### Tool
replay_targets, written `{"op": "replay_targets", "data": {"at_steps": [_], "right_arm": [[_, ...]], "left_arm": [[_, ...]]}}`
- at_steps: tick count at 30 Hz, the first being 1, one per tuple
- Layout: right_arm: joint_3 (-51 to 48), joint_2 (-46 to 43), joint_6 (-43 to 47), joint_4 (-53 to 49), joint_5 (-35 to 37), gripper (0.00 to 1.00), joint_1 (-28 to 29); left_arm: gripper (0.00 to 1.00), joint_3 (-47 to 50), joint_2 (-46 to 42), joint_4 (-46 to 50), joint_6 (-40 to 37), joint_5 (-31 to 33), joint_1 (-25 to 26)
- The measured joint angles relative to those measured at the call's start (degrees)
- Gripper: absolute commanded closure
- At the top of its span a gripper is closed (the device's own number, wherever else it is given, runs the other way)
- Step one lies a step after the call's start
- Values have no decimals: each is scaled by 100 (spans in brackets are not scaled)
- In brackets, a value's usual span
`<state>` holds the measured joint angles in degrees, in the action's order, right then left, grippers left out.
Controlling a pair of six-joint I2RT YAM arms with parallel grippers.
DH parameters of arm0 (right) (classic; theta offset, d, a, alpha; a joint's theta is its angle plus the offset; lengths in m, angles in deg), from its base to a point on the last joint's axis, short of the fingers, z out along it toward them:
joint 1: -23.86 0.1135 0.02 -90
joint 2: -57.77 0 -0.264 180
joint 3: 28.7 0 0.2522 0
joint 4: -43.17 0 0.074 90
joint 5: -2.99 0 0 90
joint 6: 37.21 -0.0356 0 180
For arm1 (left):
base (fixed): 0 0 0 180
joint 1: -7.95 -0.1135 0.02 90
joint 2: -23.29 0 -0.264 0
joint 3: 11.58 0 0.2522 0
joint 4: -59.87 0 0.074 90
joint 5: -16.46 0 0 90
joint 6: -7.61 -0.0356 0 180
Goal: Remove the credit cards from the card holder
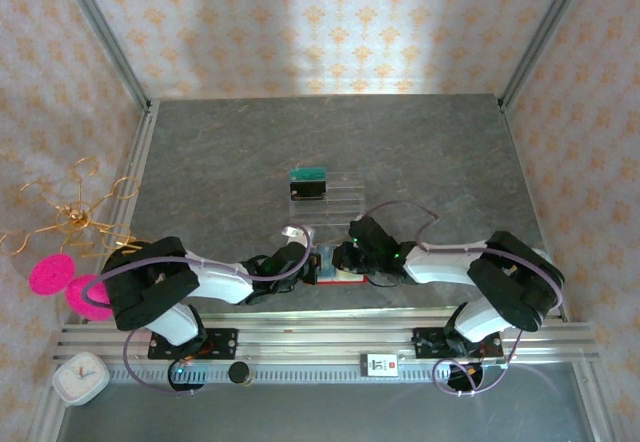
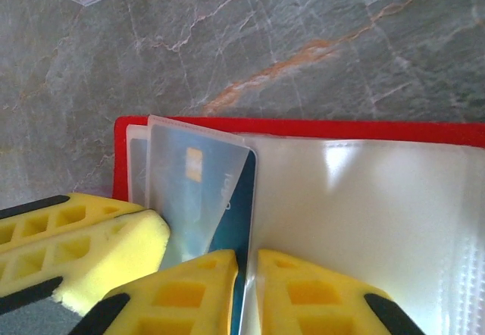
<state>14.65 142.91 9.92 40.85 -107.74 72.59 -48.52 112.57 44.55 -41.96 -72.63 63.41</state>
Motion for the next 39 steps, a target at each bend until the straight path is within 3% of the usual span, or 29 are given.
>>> {"op": "replay_targets", "data": {"at_steps": [4,28,32,39], "right_arm": [[55,96,22,-68,-52,100,-33],[13,-291,219,-557,527,100,52],[13,-514,409,-730,555,83,46],[83,-702,592,-734,170,79,37]], "left_arm": [[100,-2,0,0,0,2,0],[100,155,-396,168,28,-247,15],[100,229,-516,271,28,-291,44],[100,223,-439,219,28,-299,42]]}}
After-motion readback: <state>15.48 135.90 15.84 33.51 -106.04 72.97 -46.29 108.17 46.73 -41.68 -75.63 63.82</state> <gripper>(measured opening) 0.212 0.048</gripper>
